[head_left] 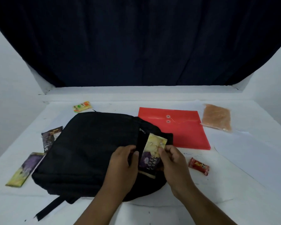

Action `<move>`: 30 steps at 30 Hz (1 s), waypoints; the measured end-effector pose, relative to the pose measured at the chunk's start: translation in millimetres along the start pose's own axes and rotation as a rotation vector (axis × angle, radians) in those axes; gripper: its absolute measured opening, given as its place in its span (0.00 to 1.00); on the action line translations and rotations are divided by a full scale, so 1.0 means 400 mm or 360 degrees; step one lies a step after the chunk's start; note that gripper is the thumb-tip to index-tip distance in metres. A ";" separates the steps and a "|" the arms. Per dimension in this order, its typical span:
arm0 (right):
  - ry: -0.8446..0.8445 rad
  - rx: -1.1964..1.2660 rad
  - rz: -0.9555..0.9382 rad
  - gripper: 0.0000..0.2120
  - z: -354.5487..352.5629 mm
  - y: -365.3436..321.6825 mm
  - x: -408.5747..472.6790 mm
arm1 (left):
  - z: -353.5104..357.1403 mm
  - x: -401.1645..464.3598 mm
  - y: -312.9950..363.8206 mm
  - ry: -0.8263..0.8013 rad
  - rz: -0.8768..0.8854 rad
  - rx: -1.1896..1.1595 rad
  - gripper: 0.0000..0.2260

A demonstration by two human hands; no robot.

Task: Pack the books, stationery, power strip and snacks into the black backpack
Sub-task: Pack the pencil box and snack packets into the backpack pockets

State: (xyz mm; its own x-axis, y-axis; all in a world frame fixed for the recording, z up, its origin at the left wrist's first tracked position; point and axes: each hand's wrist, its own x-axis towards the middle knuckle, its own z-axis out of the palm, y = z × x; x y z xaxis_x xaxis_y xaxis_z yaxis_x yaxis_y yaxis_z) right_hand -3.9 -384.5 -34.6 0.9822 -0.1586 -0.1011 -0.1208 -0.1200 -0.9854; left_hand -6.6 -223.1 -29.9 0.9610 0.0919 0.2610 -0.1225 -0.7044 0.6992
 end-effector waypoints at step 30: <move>-0.0751 0.0053 0.0290 0.07 0.163 -0.089 0.256 | -0.124 0.150 0.015 0.0215 -0.0313 -0.0086 0.19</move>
State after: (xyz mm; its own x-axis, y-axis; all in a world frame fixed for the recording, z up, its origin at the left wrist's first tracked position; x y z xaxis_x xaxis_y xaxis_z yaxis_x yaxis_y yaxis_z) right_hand 110.3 -332.7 -18.7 0.9046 0.2871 -0.3152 -0.2993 -0.0988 -0.9490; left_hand 38.1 -187.0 22.9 0.9262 0.3194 0.2001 0.0473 -0.6252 0.7791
